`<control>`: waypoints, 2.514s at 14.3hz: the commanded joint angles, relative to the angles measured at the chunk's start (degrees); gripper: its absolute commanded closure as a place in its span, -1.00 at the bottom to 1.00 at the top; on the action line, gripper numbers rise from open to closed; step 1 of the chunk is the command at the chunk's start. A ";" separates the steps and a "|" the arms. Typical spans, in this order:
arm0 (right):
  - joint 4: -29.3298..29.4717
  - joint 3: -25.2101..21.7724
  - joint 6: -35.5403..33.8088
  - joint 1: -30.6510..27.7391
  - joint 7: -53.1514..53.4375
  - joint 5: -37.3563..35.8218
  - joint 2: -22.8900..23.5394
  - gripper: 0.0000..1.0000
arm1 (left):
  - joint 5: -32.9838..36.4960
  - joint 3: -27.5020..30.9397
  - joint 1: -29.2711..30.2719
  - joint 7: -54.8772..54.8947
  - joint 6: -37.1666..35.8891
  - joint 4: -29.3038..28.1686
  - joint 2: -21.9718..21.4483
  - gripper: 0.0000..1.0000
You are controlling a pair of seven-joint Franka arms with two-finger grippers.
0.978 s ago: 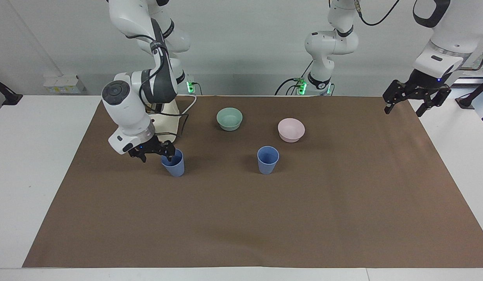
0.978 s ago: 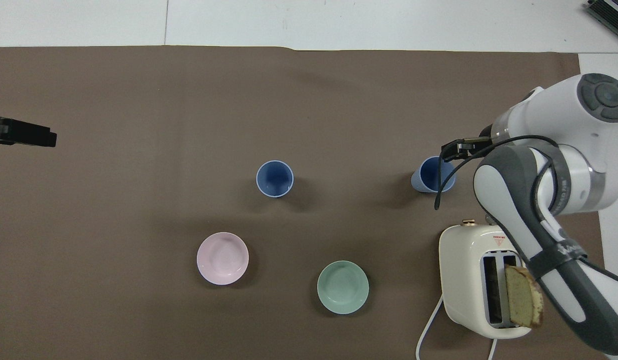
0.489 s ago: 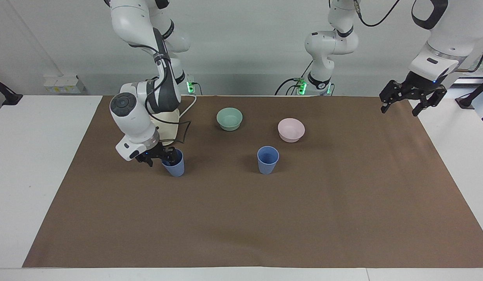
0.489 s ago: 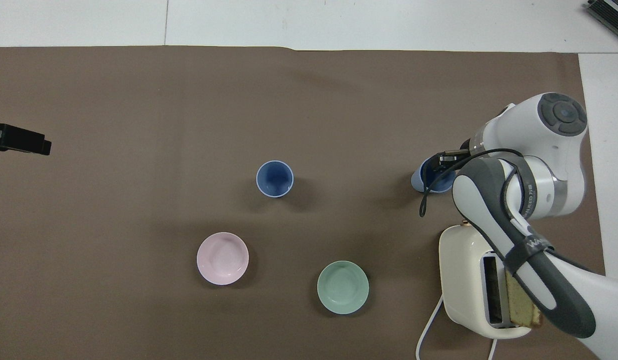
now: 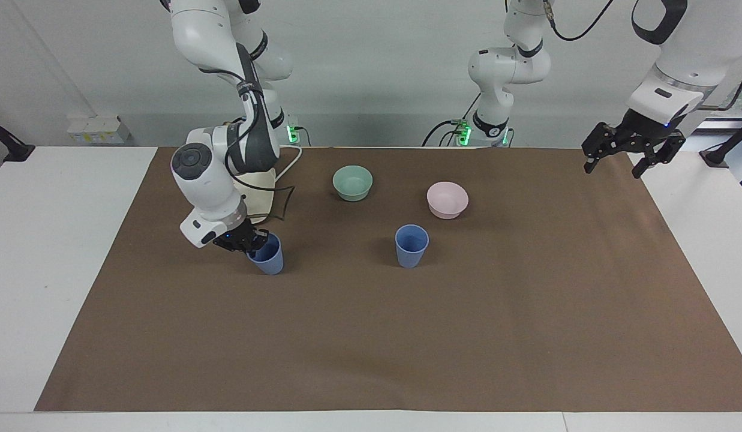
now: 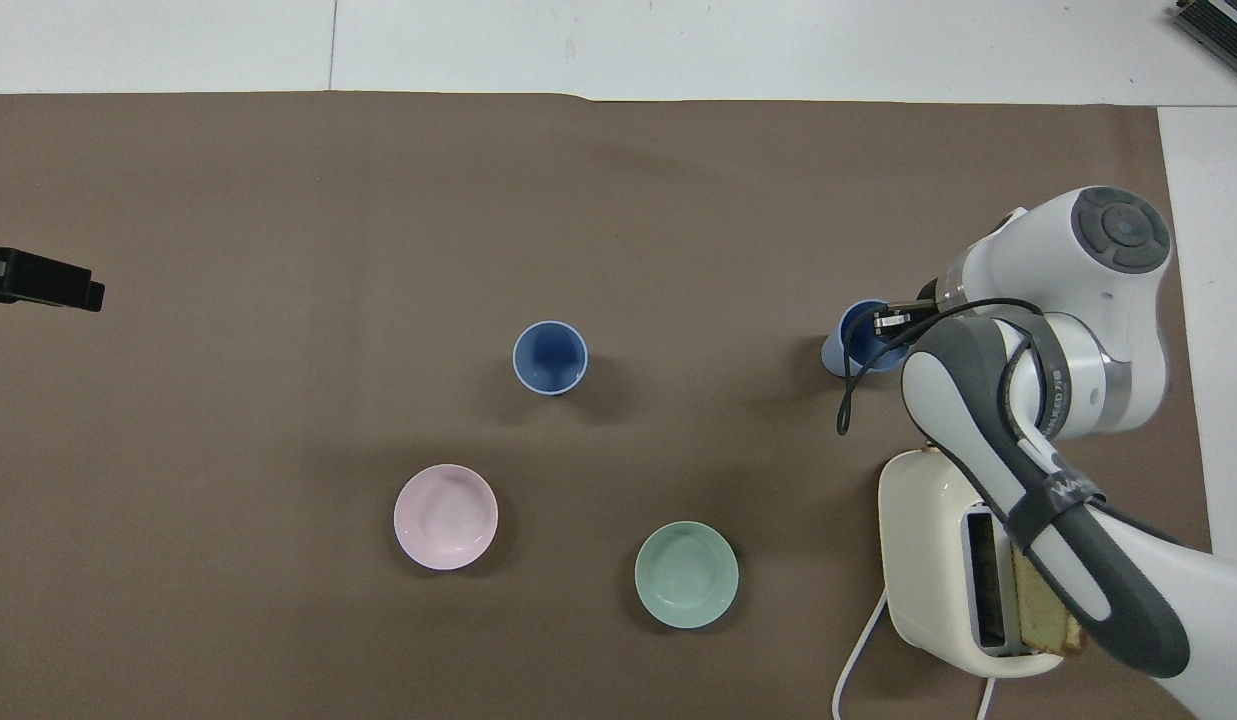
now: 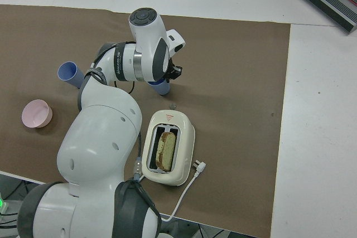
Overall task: Stack blue cups with both arms
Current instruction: 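Grasp the other blue cup with the right gripper and lift it, then carry the held blue cup with the right gripper over the placed cup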
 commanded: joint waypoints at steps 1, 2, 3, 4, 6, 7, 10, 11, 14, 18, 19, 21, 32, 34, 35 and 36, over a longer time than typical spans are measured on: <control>-0.15 0.24 0.84 -0.33 0.60 -0.60 -0.08 1.00 | -0.07 0.00 -0.11 -0.79 -1.00 -0.10 -0.71 -1.00; 0.29 0.33 0.40 -0.33 0.69 -0.60 -0.16 1.00 | -0.07 0.00 -0.19 -0.79 -1.09 -0.10 -0.71 -1.00; 1.43 0.33 -0.56 -0.33 0.78 -0.60 -0.34 1.00 | -0.16 0.00 -0.20 -0.79 -1.09 -0.18 -0.80 -1.00; 2.83 0.41 -2.48 -0.33 0.86 -0.60 -0.60 1.00 | -0.16 0.00 -0.20 -0.87 -1.17 -0.36 -0.88 -1.00; 6.69 1.11 -8.01 -0.33 0.95 -0.52 -1.04 1.00 | -0.16 0.00 -0.20 -0.96 -1.17 -0.45 -1.06 -1.00; 8.45 1.20 -10.04 -0.33 1.04 -0.51 -1.56 1.00 | -0.16 0.00 -0.20 -1.57 -1.17 -0.45 -1.06 -1.00; 12.94 1.38 -15.23 -0.33 2.35 -0.51 -1.92 1.00 | -0.16 0.00 -0.20 -1.40 -1.18 -0.45 -1.06 -1.00; 13.65 1.82 -15.85 -0.33 3.14 -0.51 -1.92 1.00 | -0.16 0.00 0.07 -1.40 -1.17 -0.45 -1.06 -1.00; 16.02 2.96 -17.52 -0.24 7.79 -0.78 -1.75 1.00 | -0.16 0.00 -0.11 -1.75 -1.61 -0.54 -1.15 -1.00; 17.70 3.23 -18.23 3.53 12.45 -0.60 -1.66 1.00 | -0.16 0.00 -0.20 -3.42 -2.14 -0.54 -1.24 -1.00; 17.96 3.23 -18.76 4.93 14.47 -0.86 -1.66 1.00 | -0.16 0.00 -0.20 -3.51 -2.05 -0.54 -1.24 -1.00; 20.15 3.23 -18.85 7.57 19.29 -0.60 -1.05 1.00 | -0.16 0.00 0.07 -3.25 -1.97 -0.54 -1.32 -1.00; 26.22 3.31 -15.00 21.38 37.33 1.42 2.47 1.00 | -0.07 0.08 0.68 -3.25 -1.97 -0.54 -1.32 -1.00; 27.36 2.97 -11.74 24.18 40.23 0.90 5.62 1.00 | -0.07 0.00 0.68 -3.25 -1.97 -0.54 -1.32 -1.00; 28.58 3.05 -11.12 24.46 40.50 0.80 7.29 1.00 | -0.07 0.00 0.60 -3.25 -2.05 -0.54 -1.32 -1.00; 29.99 2.96 -10.85 24.55 40.50 0.63 8.61 1.00 | -0.16 0.00 0.60 -3.25 -2.05 -0.54 -1.32 -1.00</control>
